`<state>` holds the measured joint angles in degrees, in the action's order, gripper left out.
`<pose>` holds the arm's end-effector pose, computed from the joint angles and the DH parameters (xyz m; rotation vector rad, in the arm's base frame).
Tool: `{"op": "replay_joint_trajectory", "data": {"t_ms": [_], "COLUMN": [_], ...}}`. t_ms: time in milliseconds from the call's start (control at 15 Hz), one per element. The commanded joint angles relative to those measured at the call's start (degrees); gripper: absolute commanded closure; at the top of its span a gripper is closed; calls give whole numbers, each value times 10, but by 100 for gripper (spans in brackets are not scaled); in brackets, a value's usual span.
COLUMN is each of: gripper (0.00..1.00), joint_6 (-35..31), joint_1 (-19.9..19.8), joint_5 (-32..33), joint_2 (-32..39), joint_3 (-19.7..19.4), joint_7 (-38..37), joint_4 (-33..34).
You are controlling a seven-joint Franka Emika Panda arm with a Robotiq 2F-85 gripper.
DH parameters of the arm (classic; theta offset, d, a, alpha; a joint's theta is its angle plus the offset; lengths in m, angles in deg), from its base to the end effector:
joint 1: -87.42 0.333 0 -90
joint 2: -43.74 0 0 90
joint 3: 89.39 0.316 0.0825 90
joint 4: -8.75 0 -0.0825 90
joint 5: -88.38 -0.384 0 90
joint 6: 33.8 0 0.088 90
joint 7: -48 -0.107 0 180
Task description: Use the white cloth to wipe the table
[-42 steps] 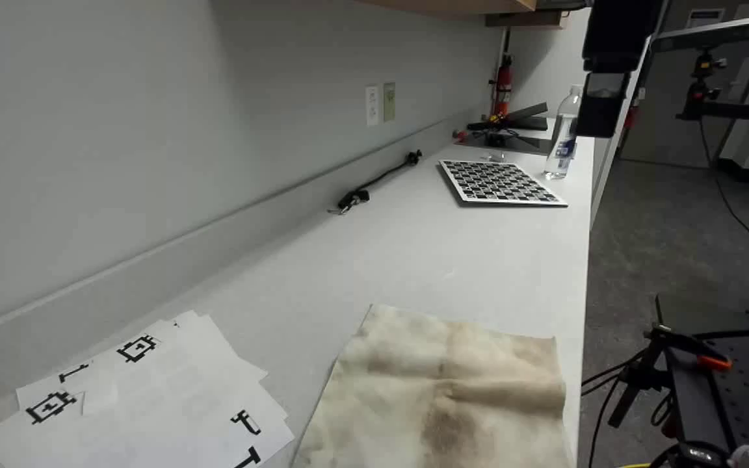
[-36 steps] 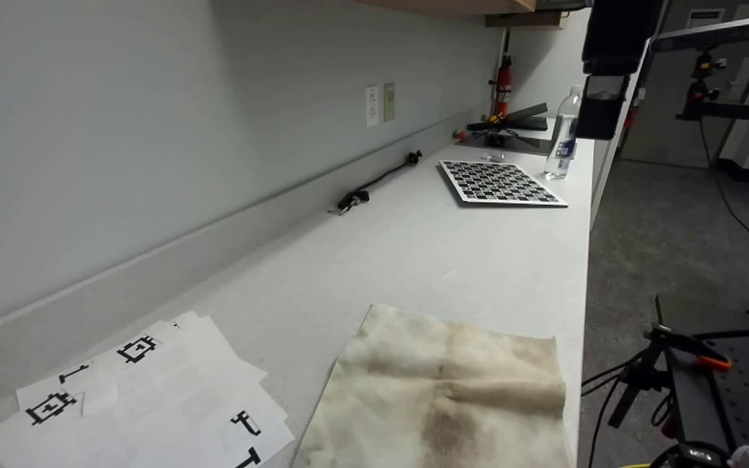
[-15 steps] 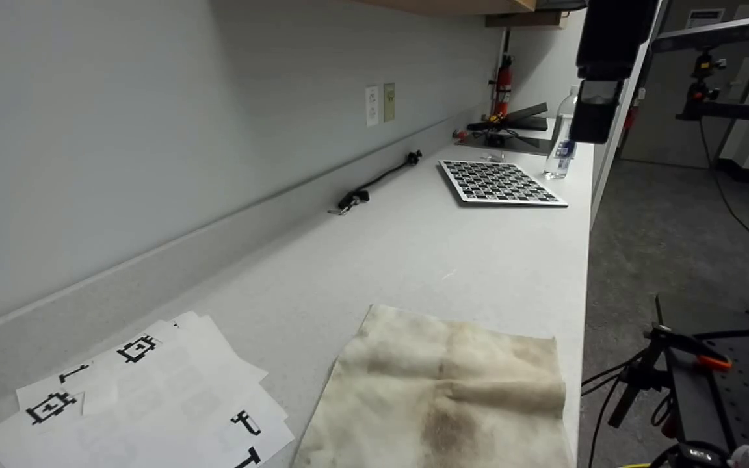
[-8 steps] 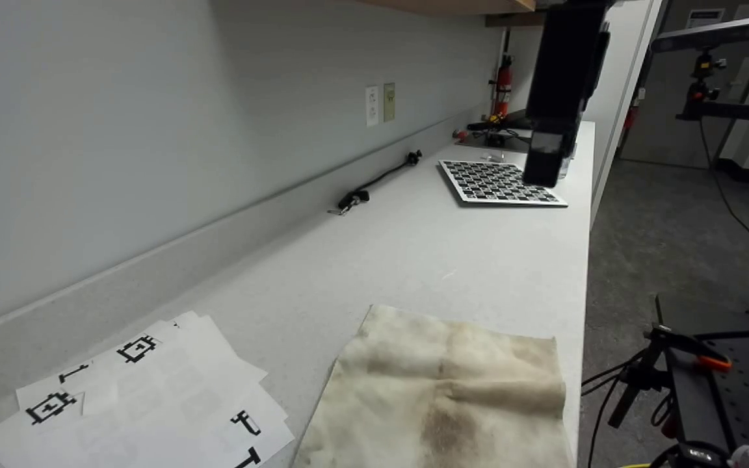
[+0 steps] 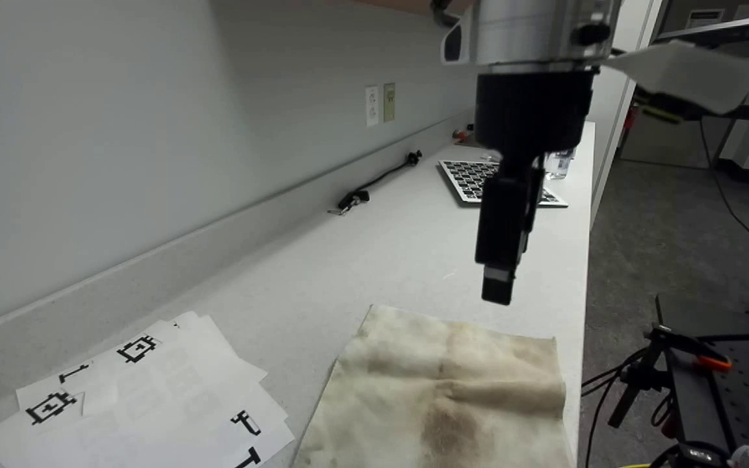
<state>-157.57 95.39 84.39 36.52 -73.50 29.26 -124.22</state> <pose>0.4435 0.2001 0.3871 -3.1328 -0.0733 0.0693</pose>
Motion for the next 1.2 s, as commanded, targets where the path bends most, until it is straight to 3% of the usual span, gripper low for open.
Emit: {"op": "replay_joint_trajectory", "data": {"t_ms": [0, 267, 867, 1133], "gripper": [0, 0, 0, 0], "joint_6": [-36, -44, -26, -51], "joint_1": [11, 13, 16, 14], "joint_5": [16, 28, 33, 1], "joint_2": [59, 99, 93, 96], "joint_3": [-11, -21, -27, -29], "joint_7": [11, 10, -2, -38], "joint_4": [5, 7, -2, -30]}}
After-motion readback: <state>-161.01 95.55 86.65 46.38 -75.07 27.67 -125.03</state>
